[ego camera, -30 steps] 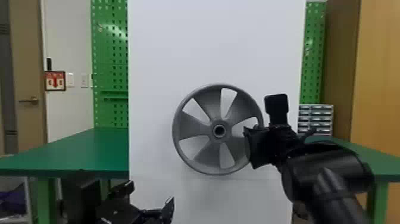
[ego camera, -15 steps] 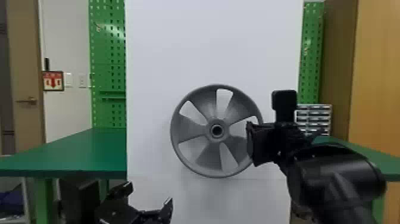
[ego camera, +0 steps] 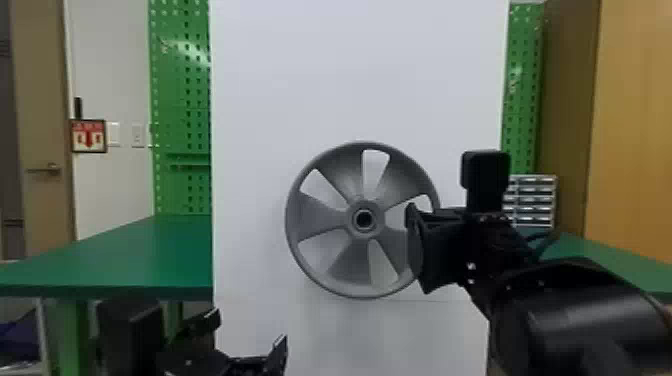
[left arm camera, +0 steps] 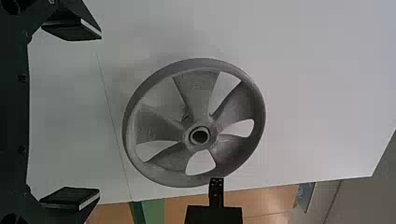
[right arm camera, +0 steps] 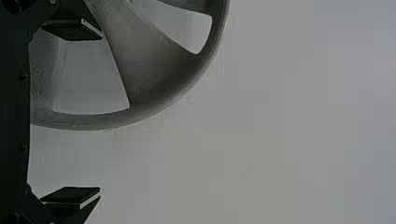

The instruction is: Hold the wheel and insert it

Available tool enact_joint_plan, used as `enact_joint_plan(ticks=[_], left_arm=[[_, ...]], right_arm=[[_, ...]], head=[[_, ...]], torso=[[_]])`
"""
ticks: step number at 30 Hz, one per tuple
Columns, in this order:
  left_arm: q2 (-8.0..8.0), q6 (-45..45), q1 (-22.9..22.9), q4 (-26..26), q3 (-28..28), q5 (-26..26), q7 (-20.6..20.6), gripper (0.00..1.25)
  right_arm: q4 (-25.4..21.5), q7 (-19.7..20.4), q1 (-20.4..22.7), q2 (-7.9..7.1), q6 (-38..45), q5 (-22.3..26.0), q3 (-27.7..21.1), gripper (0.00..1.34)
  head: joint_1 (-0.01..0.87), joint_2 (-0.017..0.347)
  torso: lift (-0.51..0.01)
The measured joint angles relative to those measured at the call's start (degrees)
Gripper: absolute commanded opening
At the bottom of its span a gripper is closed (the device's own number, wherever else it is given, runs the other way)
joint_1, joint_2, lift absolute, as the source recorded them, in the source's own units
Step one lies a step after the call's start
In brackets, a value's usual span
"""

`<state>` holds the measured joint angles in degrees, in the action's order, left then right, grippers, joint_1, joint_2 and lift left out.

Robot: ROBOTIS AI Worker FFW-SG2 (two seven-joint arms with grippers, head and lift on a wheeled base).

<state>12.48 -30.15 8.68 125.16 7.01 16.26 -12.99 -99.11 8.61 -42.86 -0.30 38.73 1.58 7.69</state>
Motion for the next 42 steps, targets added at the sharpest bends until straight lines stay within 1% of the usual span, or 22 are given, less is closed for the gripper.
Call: enact_joint_plan(ticks=[10, 15, 24, 29, 33, 42], left_arm=[[-0.06, 0.0, -0.16, 0.09, -0.24, 0.1, -0.01, 1.15], [-0.09, 0.05, -0.31, 0.09, -0.36, 0.1, -0.01, 1.15], [-0.23, 0.45, -0.34, 0.09, -0.45, 0.14, -0.01, 1.15], [-0.29, 0.57, -0.4, 0.09, -0.6, 0.1, -0.01, 1.15], [-0.36, 0.64, -0.48, 0.09, -0.78, 0.08, -0.01, 1.15], [-0.5, 0.7, -0.44, 0.09, -0.99, 0.08, -0.01, 1.15]], right_arm=[[-8.09, 0.0, 5.9, -0.49, 0.23, 0.53, 0.05, 1.21], [-12.23, 0.0, 8.89, -1.0, 0.13, 0.75, -0.28, 1.21], [-17.59, -0.24, 13.86, -1.8, 0.12, 2.53, -1.81, 1.21], [-19.71, -0.35, 16.64, -2.4, -0.37, 3.27, -2.58, 1.21], [-20.49, -0.35, 19.1, -2.65, -2.81, 4.14, -2.64, 1.21], [-21.03, -0.35, 24.13, -2.55, -8.37, 5.5, -1.68, 1.21]], head=[[0.097, 0.015], [0.097, 0.015], [0.097, 0.015], [0.097, 0.015], [0.097, 0.015], [0.097, 0.015]], torso=[[-0.442], [-0.442], [-0.442], [-0.442], [-0.442], [-0.442]])
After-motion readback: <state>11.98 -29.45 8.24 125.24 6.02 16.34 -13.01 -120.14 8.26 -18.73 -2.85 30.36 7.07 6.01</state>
